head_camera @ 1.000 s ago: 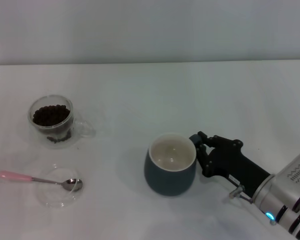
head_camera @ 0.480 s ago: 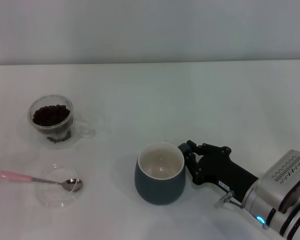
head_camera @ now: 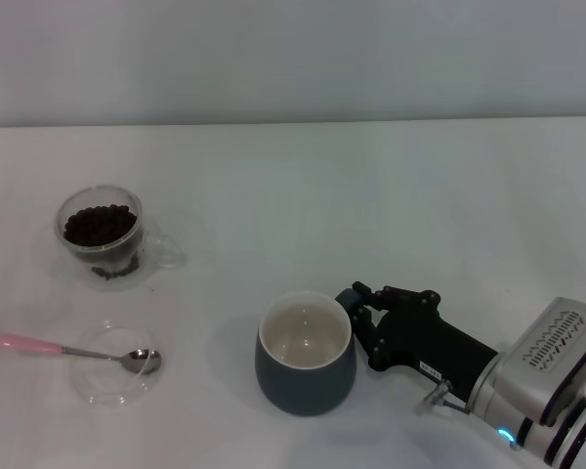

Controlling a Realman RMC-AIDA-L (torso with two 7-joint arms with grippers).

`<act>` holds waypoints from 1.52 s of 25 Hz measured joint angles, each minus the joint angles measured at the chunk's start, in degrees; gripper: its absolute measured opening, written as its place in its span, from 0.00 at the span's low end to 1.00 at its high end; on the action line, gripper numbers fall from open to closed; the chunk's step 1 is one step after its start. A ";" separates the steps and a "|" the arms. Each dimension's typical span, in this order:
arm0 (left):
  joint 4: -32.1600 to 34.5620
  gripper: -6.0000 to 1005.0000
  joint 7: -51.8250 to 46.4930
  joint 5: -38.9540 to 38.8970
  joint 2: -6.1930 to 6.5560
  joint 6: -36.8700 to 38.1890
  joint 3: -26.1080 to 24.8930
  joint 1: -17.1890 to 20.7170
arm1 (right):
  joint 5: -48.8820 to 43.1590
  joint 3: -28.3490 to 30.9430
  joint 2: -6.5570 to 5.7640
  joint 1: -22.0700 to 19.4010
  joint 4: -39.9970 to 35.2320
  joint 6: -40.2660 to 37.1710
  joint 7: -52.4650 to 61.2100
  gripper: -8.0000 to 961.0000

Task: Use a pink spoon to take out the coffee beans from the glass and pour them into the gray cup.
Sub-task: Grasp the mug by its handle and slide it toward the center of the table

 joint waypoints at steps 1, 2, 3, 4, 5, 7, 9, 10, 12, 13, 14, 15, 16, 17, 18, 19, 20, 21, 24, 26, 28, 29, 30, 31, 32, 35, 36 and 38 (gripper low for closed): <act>0.00 0.87 -0.02 0.00 0.01 0.06 0.00 0.08 | -0.02 0.01 0.00 0.00 -0.06 0.04 0.00 0.26; 0.00 0.87 -0.04 0.00 0.01 0.10 0.00 0.16 | -0.04 0.02 0.00 0.00 -0.11 0.06 -0.01 0.26; 0.00 0.87 -0.08 0.00 0.02 0.13 0.00 0.22 | -0.05 0.03 0.00 -0.02 -0.13 0.05 -0.01 0.27; 0.00 0.87 -0.10 0.00 0.03 0.16 0.00 0.26 | -0.05 0.04 0.00 -0.04 -0.12 0.04 0.00 0.27; 0.00 0.87 -0.10 0.00 0.03 0.17 0.00 0.28 | -0.05 0.05 0.00 -0.05 -0.14 0.04 0.01 0.27; 0.00 0.87 -0.11 0.00 0.03 0.18 0.00 0.29 | -0.06 0.05 0.00 -0.15 -0.19 0.04 0.00 0.28; 0.10 0.87 -0.12 0.00 0.03 0.22 0.00 0.29 | -0.07 0.05 -0.01 -0.27 -0.25 0.03 -0.01 0.28; 0.14 0.87 -0.13 0.00 0.03 0.24 0.00 0.28 | -0.08 0.05 -0.04 -0.37 -0.25 -0.04 -0.01 0.28; 0.17 0.87 -0.13 0.00 0.03 0.26 0.00 0.27 | -0.10 0.04 -0.12 -0.61 -0.45 -0.21 0.12 0.37; 0.17 0.87 -0.14 0.00 0.03 0.26 0.00 0.27 | -0.10 0.04 -0.17 -0.75 -0.60 -0.26 0.21 0.41; 0.20 0.87 -0.15 0.00 0.03 0.26 0.00 0.27 | -0.10 0.04 -0.20 -0.87 -0.73 -0.27 0.27 0.45; 0.21 0.87 -0.15 0.00 0.03 0.26 0.00 0.26 | -0.10 0.04 -0.25 -1.02 -0.77 -0.28 0.30 0.49; 0.24 0.87 -0.16 0.00 0.03 0.27 0.00 0.23 | -0.10 0.02 -0.32 -1.17 -0.83 -0.30 0.31 0.53; 0.26 0.87 -0.16 0.00 0.03 0.26 -0.01 0.16 | -0.10 0.00 -0.37 -1.32 -0.86 -0.30 0.34 0.54; 0.26 0.87 -0.17 0.00 0.02 0.27 0.00 0.07 | -0.10 -0.03 -0.42 -1.47 -0.87 -0.31 0.37 0.54; 0.27 0.87 -0.17 0.00 0.02 0.27 0.00 -0.04 | -0.10 -0.04 -0.47 -1.59 -0.90 -0.34 0.40 0.54; 0.27 0.87 -0.18 0.00 0.02 0.27 0.00 -0.11 | -0.10 -0.05 -0.49 -1.69 -0.90 -0.34 0.41 0.55; 0.27 0.87 -0.18 0.00 0.00 0.27 0.00 -0.17 | -0.10 -0.05 -0.51 -1.78 -0.91 -0.34 0.43 0.55; 0.22 0.87 -0.20 0.00 -0.05 0.27 -0.01 -0.37 | -0.09 -0.05 -0.53 -2.08 -0.92 -0.34 0.51 0.56; 0.11 0.87 -0.20 0.00 -0.06 0.27 0.00 -0.47 | -0.09 -0.05 -0.57 -2.26 -0.93 -0.39 0.52 0.57; 0.10 0.87 -0.20 0.00 -0.06 0.27 -0.01 -0.48 | -0.09 -0.07 -0.64 -2.60 -1.01 -0.99 0.76 0.57; 0.09 0.87 -0.20 0.00 -0.06 0.27 -0.03 -0.47 | -0.09 -0.18 -0.67 -2.83 -1.18 -1.57 1.11 0.57; 0.09 0.87 -0.20 0.00 -0.08 0.27 -0.06 -0.47 | -0.09 -0.42 -0.73 -3.24 -1.61 -2.63 1.85 0.57; 0.09 0.87 -0.21 0.00 -0.10 0.27 -0.07 -0.47 | -0.10 -0.61 -0.74 -3.50 -1.90 -3.22 2.35 0.57; 0.09 0.87 -0.20 0.00 -0.12 0.27 -0.10 -0.48 | -0.11 -0.91 -0.77 -3.89 -2.44 -4.10 3.20 0.57; 0.09 0.87 -0.20 0.00 -0.15 0.27 -0.10 -0.58 | -0.16 -2.64 -0.85 -4.81 -4.18 -5.34 6.17 0.57; 0.10 0.87 -0.20 0.00 -0.15 0.27 -0.10 -0.61 | -0.17 -3.42 -0.87 -4.98 -4.70 -5.63 7.02 0.57; 0.16 0.87 -0.20 0.00 -0.15 0.27 -0.07 -0.77 | -0.18 -5.43 -0.89 -5.35 -5.90 -6.27 8.97 0.57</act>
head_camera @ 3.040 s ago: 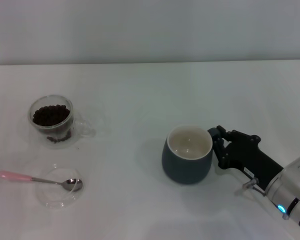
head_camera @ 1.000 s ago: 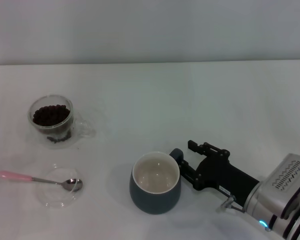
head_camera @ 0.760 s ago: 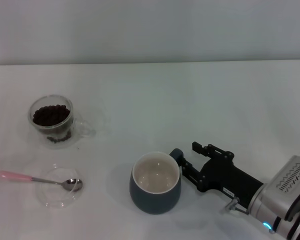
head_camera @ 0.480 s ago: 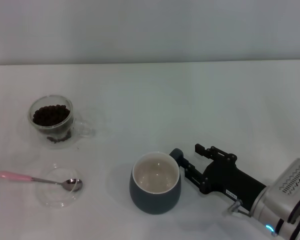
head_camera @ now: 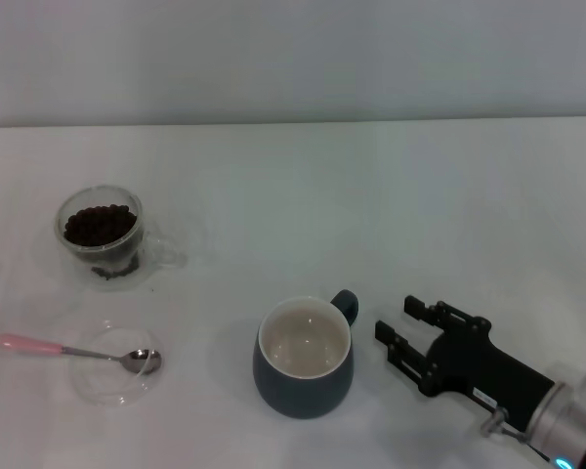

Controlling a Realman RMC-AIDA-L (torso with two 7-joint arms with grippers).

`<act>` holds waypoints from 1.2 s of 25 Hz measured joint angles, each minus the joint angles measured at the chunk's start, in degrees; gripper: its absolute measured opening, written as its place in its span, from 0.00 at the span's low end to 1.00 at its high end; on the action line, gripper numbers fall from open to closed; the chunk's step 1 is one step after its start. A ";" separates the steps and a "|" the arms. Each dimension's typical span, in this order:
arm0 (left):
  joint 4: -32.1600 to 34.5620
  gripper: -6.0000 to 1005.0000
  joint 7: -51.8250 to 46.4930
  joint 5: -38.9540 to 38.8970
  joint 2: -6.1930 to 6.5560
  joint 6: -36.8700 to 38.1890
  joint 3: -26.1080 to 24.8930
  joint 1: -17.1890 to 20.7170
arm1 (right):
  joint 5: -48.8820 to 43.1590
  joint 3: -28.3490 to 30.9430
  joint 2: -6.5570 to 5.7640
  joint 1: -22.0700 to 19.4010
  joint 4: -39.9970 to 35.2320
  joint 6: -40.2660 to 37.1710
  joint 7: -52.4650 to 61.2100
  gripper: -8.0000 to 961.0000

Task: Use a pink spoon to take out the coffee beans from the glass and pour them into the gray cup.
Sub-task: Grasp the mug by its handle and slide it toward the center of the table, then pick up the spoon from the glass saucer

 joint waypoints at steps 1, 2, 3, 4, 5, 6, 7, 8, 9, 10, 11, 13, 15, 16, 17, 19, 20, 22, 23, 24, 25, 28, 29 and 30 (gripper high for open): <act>0.00 0.87 0.00 -0.01 0.00 0.00 0.01 -0.11 | 0.00 -0.82 0.00 -0.22 -0.56 -0.39 0.79 0.57; -0.03 0.87 0.00 -0.02 0.00 0.00 0.01 -0.19 | 0.00 -1.65 -0.02 -0.51 -1.24 -0.92 1.63 0.57; -0.11 0.87 0.00 -0.06 0.00 0.00 -0.03 -0.34 | -0.01 -2.08 -0.03 -0.87 -1.80 -1.52 2.39 0.57; -0.16 0.87 0.01 -0.07 0.00 0.00 -0.06 -0.41 | 0.00 -2.35 -0.05 -1.42 -2.58 -2.43 3.18 0.57; -0.18 0.87 0.04 -0.15 0.00 0.00 -0.11 -0.43 | 0.06 -2.37 -0.08 -1.98 -3.23 -3.12 3.74 0.57; -0.18 0.87 0.08 -0.21 0.00 0.00 -0.13 -0.44 | 0.29 -2.19 -0.08 -2.62 -3.93 -3.95 4.09 0.57; -0.19 0.87 0.09 -0.35 0.00 0.00 -0.18 -0.44 | 0.55 -1.93 -0.07 -3.14 -4.52 -4.64 4.29 0.57; -0.19 0.87 0.09 -0.48 0.00 0.00 -0.21 -0.42 | 1.06 -1.47 -0.09 -3.69 -5.17 -5.35 4.32 0.57; -0.19 0.87 0.07 -0.60 0.00 -0.01 -0.23 -0.37 | 1.61 -0.62 -0.09 -4.17 -5.77 -5.82 4.32 0.57; -0.19 0.87 0.05 -0.74 0.00 -0.07 -0.26 -0.28 | 2.19 0.37 -0.11 -4.51 -6.39 -6.11 4.27 0.57; -0.19 0.87 0.08 -0.70 0.00 -0.12 -0.23 -0.21 | 2.67 1.63 -0.13 -4.69 -7.02 -6.16 4.16 0.57; -0.27 0.87 0.35 -0.25 0.00 -0.22 -0.04 -0.06 | 3.04 5.04 -0.15 -4.73 -8.12 -5.72 3.92 0.57; -0.69 0.87 0.88 0.47 -0.04 -0.29 0.13 -0.01 | 3.12 9.55 -0.15 -4.47 -8.56 -4.70 3.87 0.57; -1.28 0.87 1.44 0.68 -0.05 -0.30 0.16 -0.06 | 3.14 11.87 -0.16 -4.25 -8.67 -4.31 3.83 0.57; -1.75 0.87 1.80 0.83 -0.06 -0.32 0.17 -0.11 | 3.14 14.81 -0.12 -4.00 -8.77 -3.93 3.78 0.57; -2.71 0.87 2.50 0.90 -0.08 -0.03 0.17 0.16 | 3.16 19.83 -0.04 -3.52 -9.01 -3.59 3.66 0.57; -2.96 0.87 2.56 0.91 -0.08 0.13 0.17 0.50 | 3.16 21.50 -0.01 -3.32 -9.21 -3.56 3.53 0.57; -3.05 0.87 2.47 1.14 -0.08 0.78 0.18 1.28 | 3.17 24.46 0.01 -2.69 -9.77 -3.52 2.76 0.57; -3.16 0.87 2.19 1.93 -0.07 2.48 0.23 3.10 | 3.18 25.64 0.01 -2.27 -10.07 -3.37 2.23 0.57; -3.17 0.87 1.86 2.58 0.00 4.00 0.24 4.40 | 3.17 26.67 0.01 -1.77 -10.20 -3.15 1.51 0.57; -3.16 0.87 1.50 3.14 0.07 5.34 0.24 5.84 | 3.17 27.57 0.01 -1.31 -10.33 -2.90 0.94 0.57; -2.60 0.87 -5.71 4.48 0.36 9.93 0.25 11.13 | 3.17 29.48 0.01 -0.01 -11.30 -1.80 -0.08 0.57; -2.48 0.87 -9.16 4.51 0.42 10.54 0.25 12.12 | 3.18 29.69 0.01 0.37 -11.75 -1.38 -0.12 0.57; -2.22 0.87 -13.36 4.54 0.47 11.10 0.38 13.19 | 3.27 29.76 0.01 0.83 -12.21 -0.75 -0.13 0.57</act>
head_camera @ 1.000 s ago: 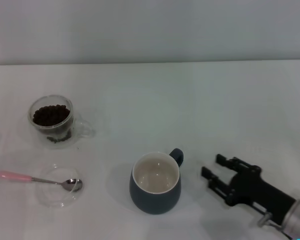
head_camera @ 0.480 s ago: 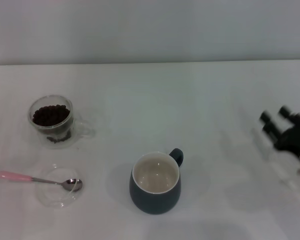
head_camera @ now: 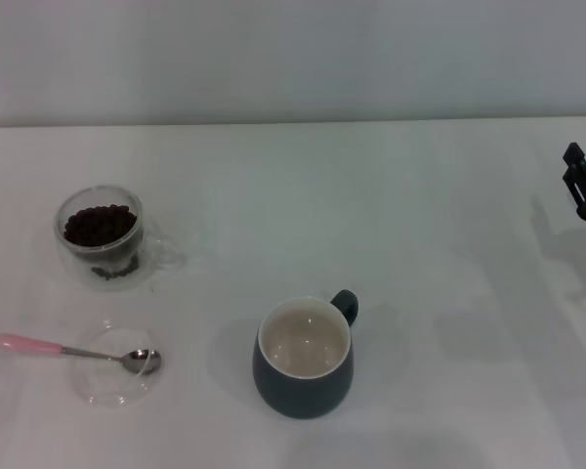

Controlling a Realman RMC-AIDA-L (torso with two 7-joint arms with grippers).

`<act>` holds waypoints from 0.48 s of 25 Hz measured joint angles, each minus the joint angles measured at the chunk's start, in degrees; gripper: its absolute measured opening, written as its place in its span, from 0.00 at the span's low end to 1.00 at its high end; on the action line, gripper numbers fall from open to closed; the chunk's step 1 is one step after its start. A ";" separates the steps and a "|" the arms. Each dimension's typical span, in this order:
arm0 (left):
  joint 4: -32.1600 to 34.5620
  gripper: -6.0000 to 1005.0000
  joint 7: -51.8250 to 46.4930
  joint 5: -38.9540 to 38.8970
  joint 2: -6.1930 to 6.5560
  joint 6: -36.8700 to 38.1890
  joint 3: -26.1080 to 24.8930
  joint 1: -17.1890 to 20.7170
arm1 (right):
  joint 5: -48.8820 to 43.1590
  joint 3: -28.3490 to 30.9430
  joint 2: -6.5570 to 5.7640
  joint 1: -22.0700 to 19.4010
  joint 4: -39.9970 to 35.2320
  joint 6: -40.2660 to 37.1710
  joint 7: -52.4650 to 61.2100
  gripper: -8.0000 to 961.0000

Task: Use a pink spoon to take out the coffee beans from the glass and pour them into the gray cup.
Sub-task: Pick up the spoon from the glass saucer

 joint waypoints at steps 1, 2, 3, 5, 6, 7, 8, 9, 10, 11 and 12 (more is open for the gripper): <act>0.37 0.87 -5.42 0.00 0.05 0.31 0.24 1.34 | 0.12 0.06 0.02 0.42 -0.32 0.66 -0.01 0.57; 0.92 0.87 -10.64 0.05 0.05 0.45 0.83 2.63 | 0.22 0.09 0.05 1.04 -0.50 1.41 -0.01 0.57; 1.32 0.87 -14.37 0.01 0.04 0.49 1.59 3.71 | 0.34 0.12 0.11 1.84 -0.62 2.43 -0.06 0.57; 1.60 0.87 -19.54 0.03 -0.03 0.52 4.01 4.54 | 0.38 0.15 0.20 3.17 -0.61 4.14 -0.63 0.57; 1.59 0.87 -21.42 0.07 -0.10 0.51 5.38 4.53 | 0.38 0.17 0.30 3.86 -0.47 4.86 -1.36 0.57; 1.43 0.87 -23.11 0.07 -0.10 0.35 7.40 4.20 | 0.39 0.19 0.38 4.35 -0.33 5.37 -2.12 0.57; 1.34 0.87 -24.51 0.07 -0.09 0.06 9.54 3.60 | 0.41 0.21 0.47 4.86 -0.20 5.76 -2.98 0.57; 1.34 0.87 -25.70 0.06 -0.04 -0.34 12.35 2.63 | 0.41 0.21 0.52 5.16 -0.03 5.90 -3.45 0.57; 1.33 0.87 -26.55 0.10 0.09 -0.91 14.62 1.74 | 0.42 0.22 0.57 5.44 0.20 6.09 -3.91 0.57; 1.34 0.87 -27.37 0.11 0.23 -1.54 16.94 0.80 | 0.42 0.23 0.59 5.62 0.47 6.18 -4.23 0.57; 1.34 0.87 -28.66 0.11 0.43 -2.62 19.52 -0.49 | 0.43 0.24 0.59 5.73 0.68 6.22 -4.45 0.57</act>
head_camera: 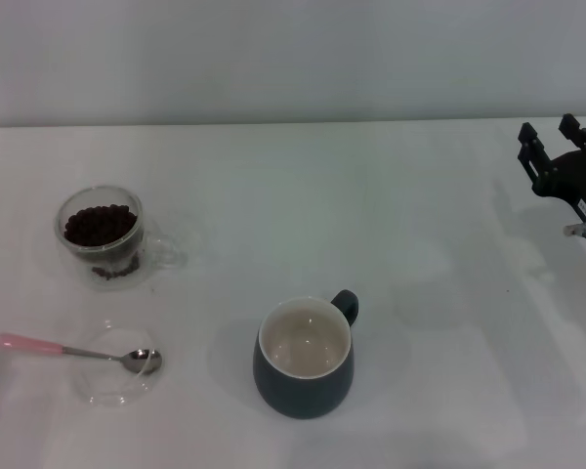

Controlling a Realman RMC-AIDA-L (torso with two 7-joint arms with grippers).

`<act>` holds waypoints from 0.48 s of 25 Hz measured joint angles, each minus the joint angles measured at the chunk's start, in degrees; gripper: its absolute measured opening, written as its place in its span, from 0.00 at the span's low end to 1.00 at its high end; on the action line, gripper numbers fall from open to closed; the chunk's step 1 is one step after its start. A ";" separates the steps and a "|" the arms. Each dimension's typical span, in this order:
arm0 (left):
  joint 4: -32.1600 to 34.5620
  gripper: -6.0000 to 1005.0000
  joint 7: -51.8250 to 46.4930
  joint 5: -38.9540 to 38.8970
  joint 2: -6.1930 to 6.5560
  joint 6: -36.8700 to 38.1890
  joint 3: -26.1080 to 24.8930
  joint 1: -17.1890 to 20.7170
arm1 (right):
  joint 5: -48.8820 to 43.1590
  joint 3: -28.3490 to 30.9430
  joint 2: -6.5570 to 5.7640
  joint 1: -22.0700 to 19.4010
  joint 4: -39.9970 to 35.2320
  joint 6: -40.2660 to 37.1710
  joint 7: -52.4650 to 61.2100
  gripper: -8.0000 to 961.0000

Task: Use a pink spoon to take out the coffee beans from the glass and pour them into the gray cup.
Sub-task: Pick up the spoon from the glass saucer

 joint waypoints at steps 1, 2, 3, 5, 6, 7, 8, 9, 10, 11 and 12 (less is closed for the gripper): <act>0.01 0.87 -0.61 0.01 0.06 -0.67 0.95 -0.59 | 0.00 0.00 0.01 0.02 0.15 0.01 -0.13 0.57; 0.00 0.87 -1.52 0.03 0.09 -1.99 2.40 -1.62 | 0.00 0.01 0.02 0.03 0.20 0.02 -0.20 0.57; 0.09 0.87 -1.61 0.01 0.08 -2.59 2.79 -1.95 | 0.01 0.03 0.02 0.01 0.19 0.04 -0.21 0.57; 0.30 0.87 -1.55 0.01 -0.06 -3.57 3.21 -2.31 | 0.00 0.04 0.02 -0.16 0.25 0.04 -0.21 0.57; 0.33 0.87 -1.55 0.01 -0.11 -3.72 3.24 -2.35 | 0.00 0.05 0.03 -0.29 0.30 0.02 -0.22 0.57; 0.32 0.87 -1.58 0.01 -0.11 -3.78 3.25 -2.35 | 0.00 0.17 0.03 -0.46 0.36 0.00 -0.22 0.57; 0.31 0.87 -1.65 0.01 -0.11 -3.85 3.26 -2.35 | 0.00 0.27 0.03 -0.63 0.41 -0.03 -0.23 0.57; 0.28 0.87 -1.77 0.01 -0.09 -3.98 3.29 -2.35 | 0.00 0.40 0.03 -0.84 0.45 -0.05 -0.23 0.57; 0.28 0.87 -1.79 0.01 -0.07 -4.02 3.30 -2.35 | 0.00 0.48 0.02 -1.00 0.48 -0.05 -0.24 0.57; 0.32 0.87 -1.82 0.02 -0.08 -4.08 3.34 -2.35 | 0.00 0.49 -0.01 -1.09 0.49 -0.04 -0.24 0.57; 0.32 0.87 -1.84 0.05 -0.08 -4.39 3.37 -2.42 | 0.00 0.50 -0.03 -1.13 0.50 -0.01 -0.24 0.57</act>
